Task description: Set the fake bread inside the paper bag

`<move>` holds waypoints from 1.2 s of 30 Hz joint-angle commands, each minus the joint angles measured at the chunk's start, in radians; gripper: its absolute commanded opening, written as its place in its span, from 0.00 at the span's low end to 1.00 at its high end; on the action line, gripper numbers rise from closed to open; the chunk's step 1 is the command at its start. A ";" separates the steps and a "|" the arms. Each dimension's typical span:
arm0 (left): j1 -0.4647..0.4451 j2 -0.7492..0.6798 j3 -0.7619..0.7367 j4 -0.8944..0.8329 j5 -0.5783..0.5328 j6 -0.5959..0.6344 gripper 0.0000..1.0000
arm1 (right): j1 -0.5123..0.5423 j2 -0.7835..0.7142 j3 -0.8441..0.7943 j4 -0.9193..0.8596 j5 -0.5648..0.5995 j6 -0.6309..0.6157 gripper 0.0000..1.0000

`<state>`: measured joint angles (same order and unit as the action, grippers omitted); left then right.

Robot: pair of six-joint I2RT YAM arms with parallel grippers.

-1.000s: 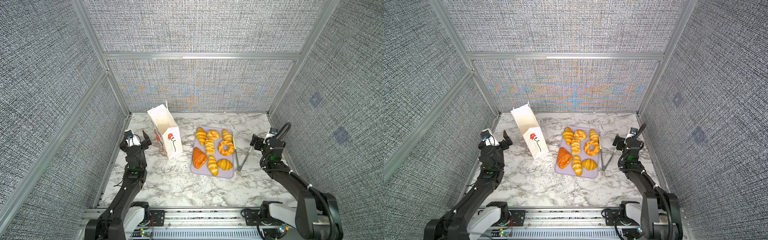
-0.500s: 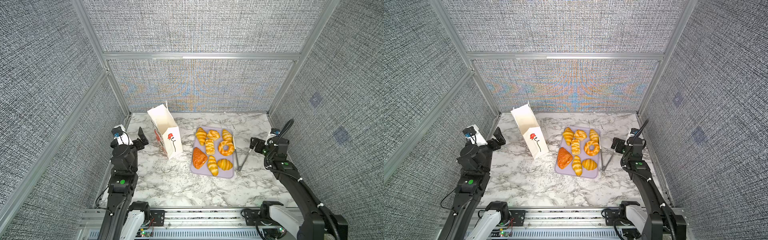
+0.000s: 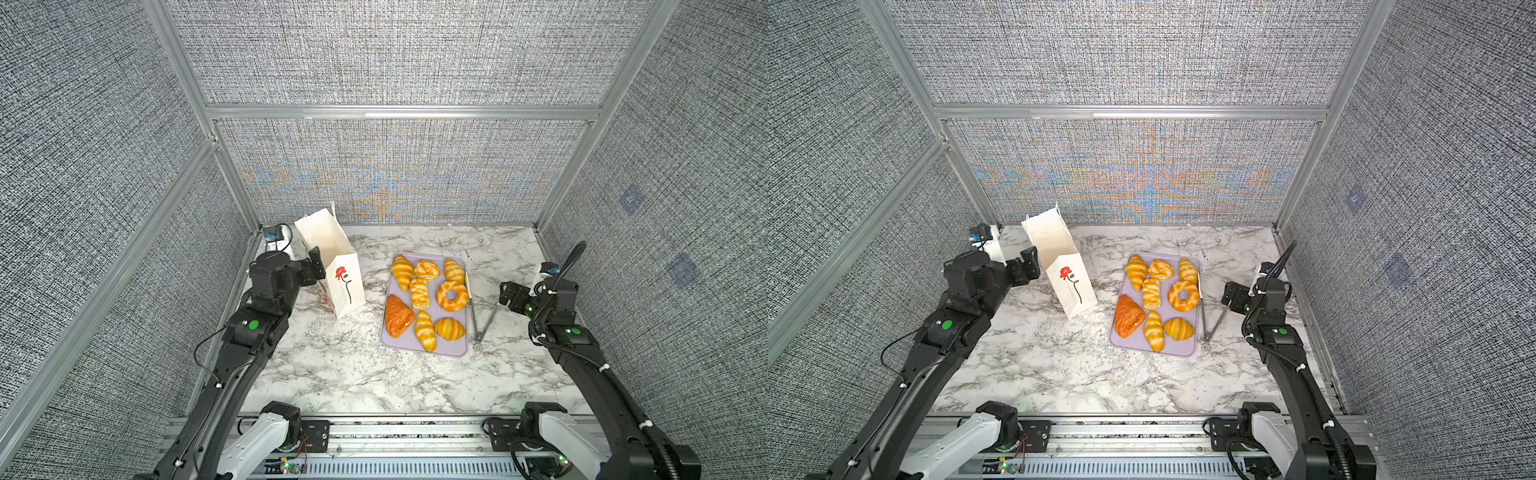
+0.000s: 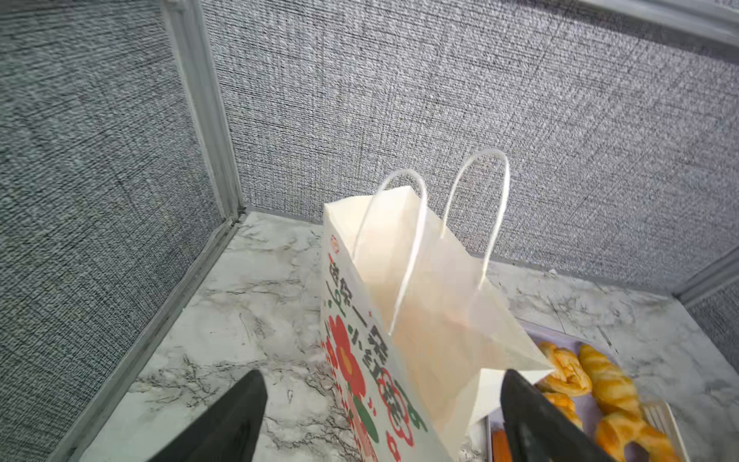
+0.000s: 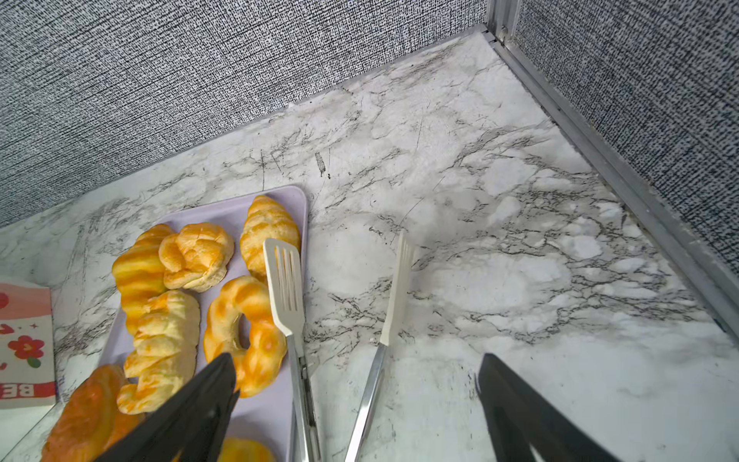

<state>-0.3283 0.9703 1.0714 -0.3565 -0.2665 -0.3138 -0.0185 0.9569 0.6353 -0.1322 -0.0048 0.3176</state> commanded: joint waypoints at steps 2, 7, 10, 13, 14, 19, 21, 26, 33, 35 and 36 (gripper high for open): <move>-0.034 0.109 0.103 -0.134 -0.097 -0.015 0.86 | 0.008 -0.013 0.025 -0.032 -0.023 -0.018 0.95; -0.040 0.208 0.187 -0.233 -0.131 -0.060 0.83 | 0.015 -0.020 0.049 -0.069 0.002 -0.026 0.95; -0.040 0.233 0.200 -0.237 -0.100 -0.079 0.76 | 0.016 -0.020 0.058 -0.085 0.010 -0.030 0.95; -0.039 0.273 0.226 -0.267 -0.085 -0.091 0.71 | 0.017 -0.020 0.057 -0.092 0.015 -0.035 0.95; -0.038 0.289 0.236 -0.275 -0.075 -0.091 0.70 | 0.018 -0.021 0.057 -0.096 0.016 -0.036 0.95; 0.007 0.335 0.255 -0.268 0.013 -0.096 0.59 | 0.020 -0.027 0.051 -0.102 0.020 -0.037 0.95; 0.029 0.345 0.257 -0.263 0.036 -0.100 0.53 | 0.019 -0.032 0.050 -0.112 0.022 -0.038 0.95; 0.044 0.359 0.261 -0.256 0.060 -0.096 0.47 | 0.021 -0.048 0.046 -0.130 0.035 -0.048 0.95; 0.063 0.392 0.281 -0.261 0.083 -0.083 0.36 | 0.022 -0.059 0.051 -0.148 0.041 -0.053 0.95; 0.070 0.395 0.282 -0.257 0.090 -0.080 0.33 | 0.021 -0.065 0.049 -0.155 0.049 -0.058 0.95; 0.071 0.396 0.282 -0.256 0.096 -0.078 0.31 | 0.020 -0.066 0.050 -0.157 0.050 -0.059 0.95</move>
<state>-0.2630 1.3628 1.3464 -0.6209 -0.1894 -0.4110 0.0013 0.8963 0.6823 -0.2672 0.0288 0.2676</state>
